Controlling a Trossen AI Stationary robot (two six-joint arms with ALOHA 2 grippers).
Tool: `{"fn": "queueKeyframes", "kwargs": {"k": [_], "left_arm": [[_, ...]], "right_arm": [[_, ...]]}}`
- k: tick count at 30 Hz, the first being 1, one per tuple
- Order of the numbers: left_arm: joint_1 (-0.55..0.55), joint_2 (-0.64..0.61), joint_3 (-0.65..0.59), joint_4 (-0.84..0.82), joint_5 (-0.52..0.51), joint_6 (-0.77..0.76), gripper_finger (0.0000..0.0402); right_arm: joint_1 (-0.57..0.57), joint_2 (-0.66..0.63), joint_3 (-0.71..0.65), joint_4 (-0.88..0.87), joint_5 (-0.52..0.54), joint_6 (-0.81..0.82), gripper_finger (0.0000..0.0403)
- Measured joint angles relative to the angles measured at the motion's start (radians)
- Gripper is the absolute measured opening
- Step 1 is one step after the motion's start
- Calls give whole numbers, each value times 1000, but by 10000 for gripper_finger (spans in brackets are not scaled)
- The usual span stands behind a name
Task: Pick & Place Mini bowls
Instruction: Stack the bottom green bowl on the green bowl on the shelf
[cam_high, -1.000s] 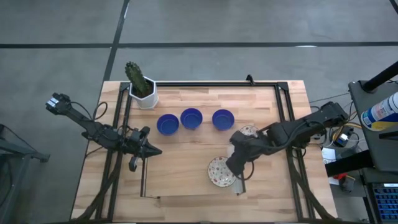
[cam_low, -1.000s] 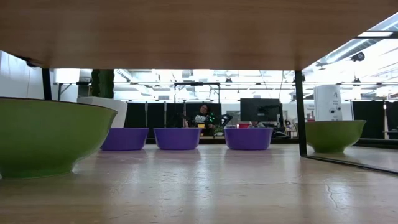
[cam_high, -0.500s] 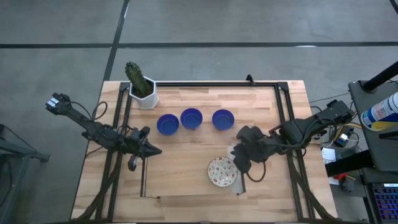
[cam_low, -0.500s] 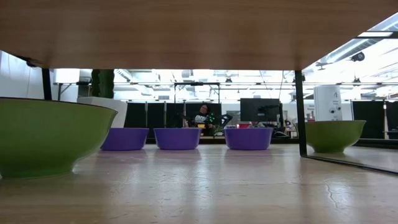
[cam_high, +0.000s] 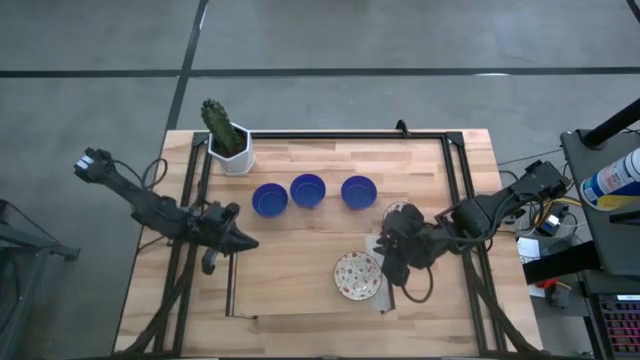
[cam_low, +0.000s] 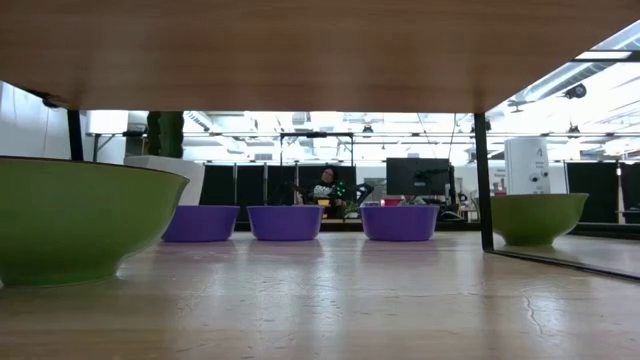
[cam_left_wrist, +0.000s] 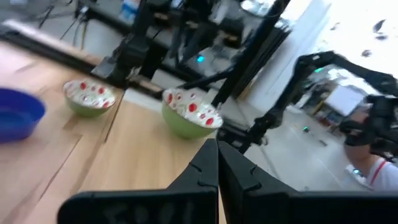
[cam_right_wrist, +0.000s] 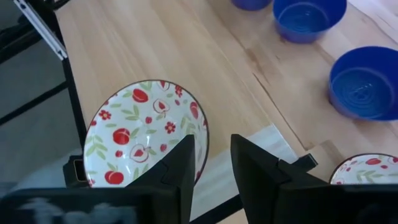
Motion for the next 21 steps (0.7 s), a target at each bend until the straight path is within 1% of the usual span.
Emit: {"fn": "queueKeyframes", "kwargs": {"k": [5, 8, 13, 18, 21], "left_arm": [[-1, 66, 204, -439, -24, -196, 12], [-7, 102, 283, -597, -18, -314, 31], [-29, 154, 351, -773, 23, -502, 70], [-60, 185, 366, -926, 142, -747, 95], [-80, 186, 369, -940, 204, -859, 100]], "right_arm": [[0, 0, -2, -1, 0, -26, 87], [0, 0, -3, -1, 0, -36, 82], [0, 1, -4, -4, 0, -60, 74], [0, 1, -6, -4, 0, -86, 70], [0, 1, -6, -4, -1, -99, 73]]}}
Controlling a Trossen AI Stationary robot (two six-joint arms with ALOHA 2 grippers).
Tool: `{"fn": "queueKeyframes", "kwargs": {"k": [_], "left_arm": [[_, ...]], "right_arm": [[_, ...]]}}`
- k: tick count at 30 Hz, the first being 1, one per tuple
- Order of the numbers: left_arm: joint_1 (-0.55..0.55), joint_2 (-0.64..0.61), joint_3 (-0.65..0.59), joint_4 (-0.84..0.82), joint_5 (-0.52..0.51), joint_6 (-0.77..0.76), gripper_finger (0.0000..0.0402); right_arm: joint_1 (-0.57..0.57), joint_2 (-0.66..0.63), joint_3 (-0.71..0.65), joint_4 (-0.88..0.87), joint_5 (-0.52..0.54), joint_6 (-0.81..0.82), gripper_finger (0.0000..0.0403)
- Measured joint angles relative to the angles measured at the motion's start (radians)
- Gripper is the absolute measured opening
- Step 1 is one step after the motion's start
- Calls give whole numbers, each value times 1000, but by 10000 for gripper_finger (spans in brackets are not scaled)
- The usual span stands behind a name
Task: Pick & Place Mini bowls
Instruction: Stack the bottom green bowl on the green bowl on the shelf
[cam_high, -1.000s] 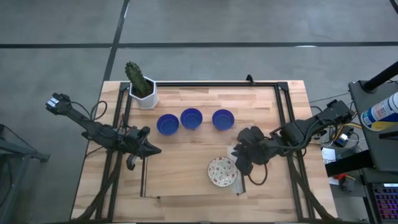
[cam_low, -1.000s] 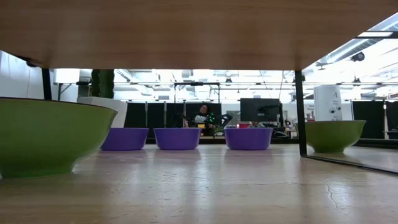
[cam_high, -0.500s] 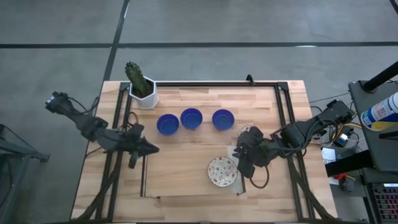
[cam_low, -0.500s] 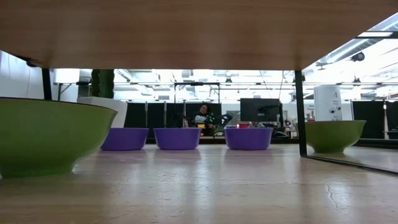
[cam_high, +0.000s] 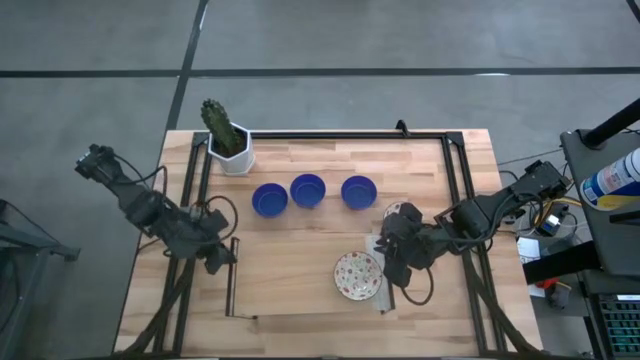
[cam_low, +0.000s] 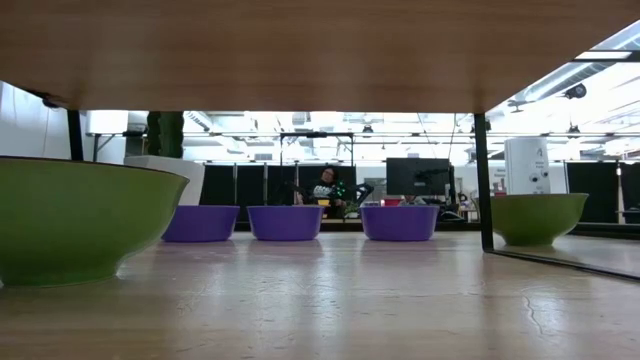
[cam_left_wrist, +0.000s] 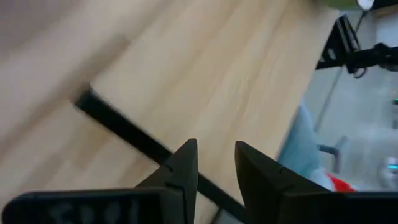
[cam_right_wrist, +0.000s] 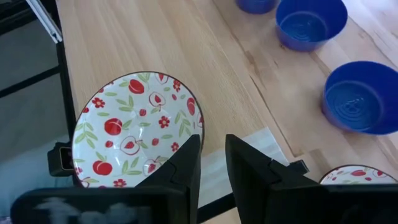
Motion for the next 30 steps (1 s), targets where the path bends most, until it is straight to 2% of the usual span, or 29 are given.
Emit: {"fn": "queueKeyframes", "kwargs": {"k": [6, 12, 15, 24, 30], "left_arm": [[-47, 0, 11, 11, 27, -115, 101], [-117, 18, 13, -95, 90, -290, 101], [-160, 29, 13, -99, 114, -361, 101], [-236, 97, 13, -201, 112, -503, 101], [-262, 182, 8, -196, 101, -537, 101]], "right_arm": [[0, 0, 0, 0, 0, -13, 80], [12, 0, -2, 0, -3, -13, 73], [18, 0, -3, 0, -3, -13, 68], [31, 0, -4, 0, -3, -11, 77], [39, 0, -4, 0, -3, -12, 77]]}}
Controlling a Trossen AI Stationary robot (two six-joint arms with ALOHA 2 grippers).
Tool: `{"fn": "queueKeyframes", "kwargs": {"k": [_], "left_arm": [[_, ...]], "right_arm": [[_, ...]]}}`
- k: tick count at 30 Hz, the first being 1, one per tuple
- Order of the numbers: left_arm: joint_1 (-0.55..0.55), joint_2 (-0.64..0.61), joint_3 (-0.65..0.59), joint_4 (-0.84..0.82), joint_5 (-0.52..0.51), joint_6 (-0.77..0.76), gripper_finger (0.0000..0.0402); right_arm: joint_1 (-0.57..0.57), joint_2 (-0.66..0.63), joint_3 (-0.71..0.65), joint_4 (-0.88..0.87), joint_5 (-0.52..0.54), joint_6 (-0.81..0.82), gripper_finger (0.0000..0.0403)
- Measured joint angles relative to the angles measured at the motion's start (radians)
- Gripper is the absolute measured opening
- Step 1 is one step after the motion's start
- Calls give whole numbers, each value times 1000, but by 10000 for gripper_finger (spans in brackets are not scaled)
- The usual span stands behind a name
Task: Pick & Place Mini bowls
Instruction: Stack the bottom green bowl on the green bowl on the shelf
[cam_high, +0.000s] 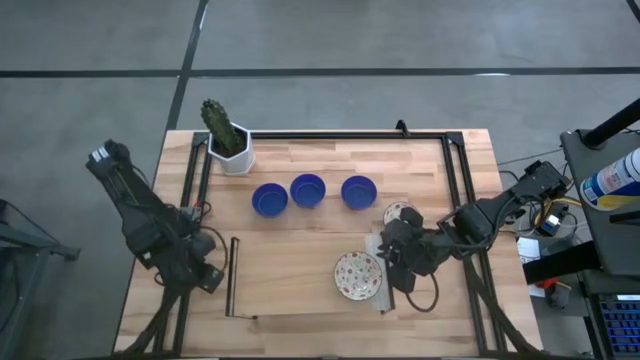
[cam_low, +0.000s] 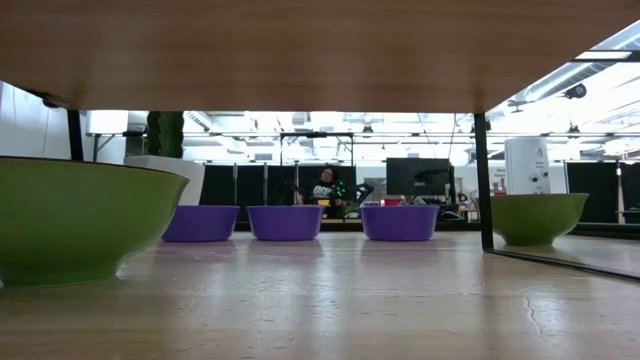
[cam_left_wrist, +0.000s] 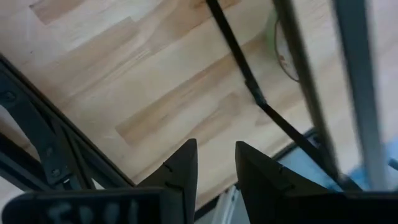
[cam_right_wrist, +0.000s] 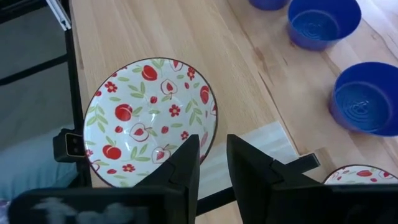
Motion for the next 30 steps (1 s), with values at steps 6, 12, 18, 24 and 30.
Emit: {"fn": "queueKeyframes", "kwargs": {"k": [6, 12, 18, 24, 30], "left_arm": [[-38, 99, -12, -4, 5, -67, 101], [-103, 177, -12, -2, 3, -178, 101], [-169, 188, -76, 173, -126, -256, 99], [-189, 182, -153, 246, -145, -300, 99], [-201, 161, -201, 239, -175, -334, 99]], "right_arm": [[10, 0, 0, 0, 0, -19, 68], [32, 0, 0, 1, 1, -47, 74], [59, 0, 0, 1, 1, -53, 77], [84, 0, 0, 4, 3, -53, 67], [92, 0, 0, 6, 3, -49, 63]]}}
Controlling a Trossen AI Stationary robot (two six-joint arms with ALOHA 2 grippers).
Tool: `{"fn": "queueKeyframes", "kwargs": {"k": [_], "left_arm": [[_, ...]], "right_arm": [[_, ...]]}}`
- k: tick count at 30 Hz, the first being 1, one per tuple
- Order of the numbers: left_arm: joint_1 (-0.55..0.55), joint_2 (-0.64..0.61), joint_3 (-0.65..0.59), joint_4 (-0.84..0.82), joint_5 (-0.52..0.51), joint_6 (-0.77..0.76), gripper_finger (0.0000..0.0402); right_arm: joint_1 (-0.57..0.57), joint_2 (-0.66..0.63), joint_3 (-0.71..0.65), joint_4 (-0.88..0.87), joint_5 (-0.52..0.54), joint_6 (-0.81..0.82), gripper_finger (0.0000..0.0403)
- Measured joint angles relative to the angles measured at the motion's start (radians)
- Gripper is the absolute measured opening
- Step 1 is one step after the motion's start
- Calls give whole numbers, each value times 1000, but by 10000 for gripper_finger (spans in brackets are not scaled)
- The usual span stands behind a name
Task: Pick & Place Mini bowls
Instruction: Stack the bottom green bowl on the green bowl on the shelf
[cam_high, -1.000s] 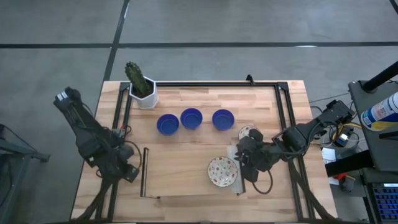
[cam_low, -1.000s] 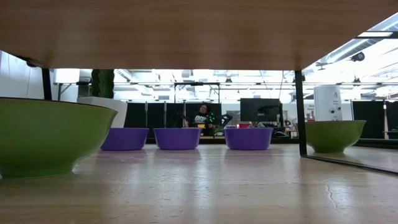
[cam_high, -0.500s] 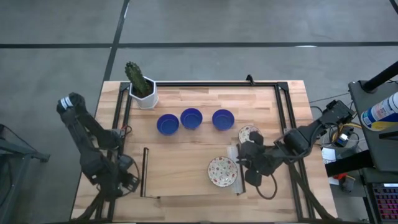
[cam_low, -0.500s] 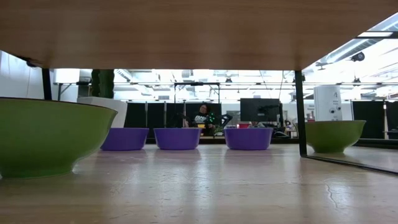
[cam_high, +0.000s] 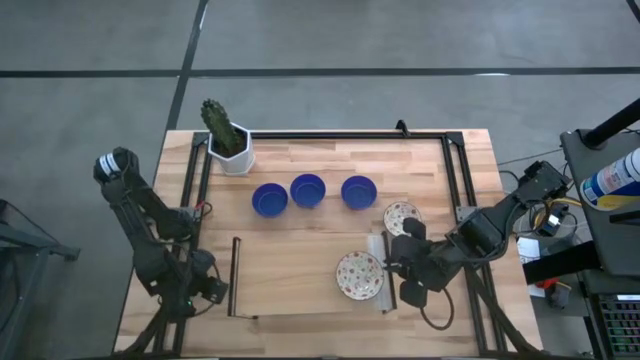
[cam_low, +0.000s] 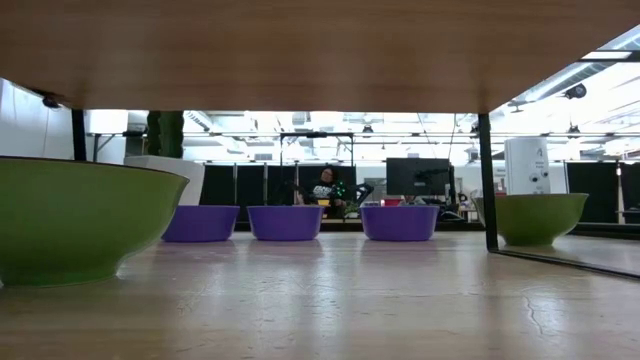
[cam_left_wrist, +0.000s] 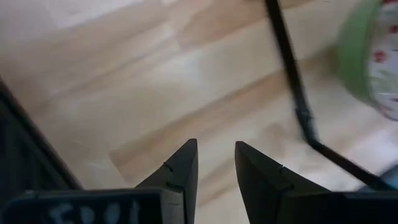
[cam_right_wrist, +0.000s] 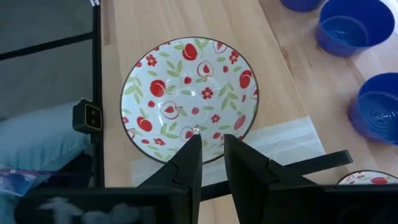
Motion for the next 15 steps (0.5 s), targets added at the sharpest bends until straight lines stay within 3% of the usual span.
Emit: {"fn": "queueKeyframes", "kwargs": {"k": [10, 15], "left_arm": [[-43, -18, -91, 45, 6, -3, 99], [-50, -22, -131, 103, -50, -3, 99]], "right_arm": [[0, 0, 0, 2, 23, 0, 73], [0, 0, 0, 2, 23, 1, 66]]}}
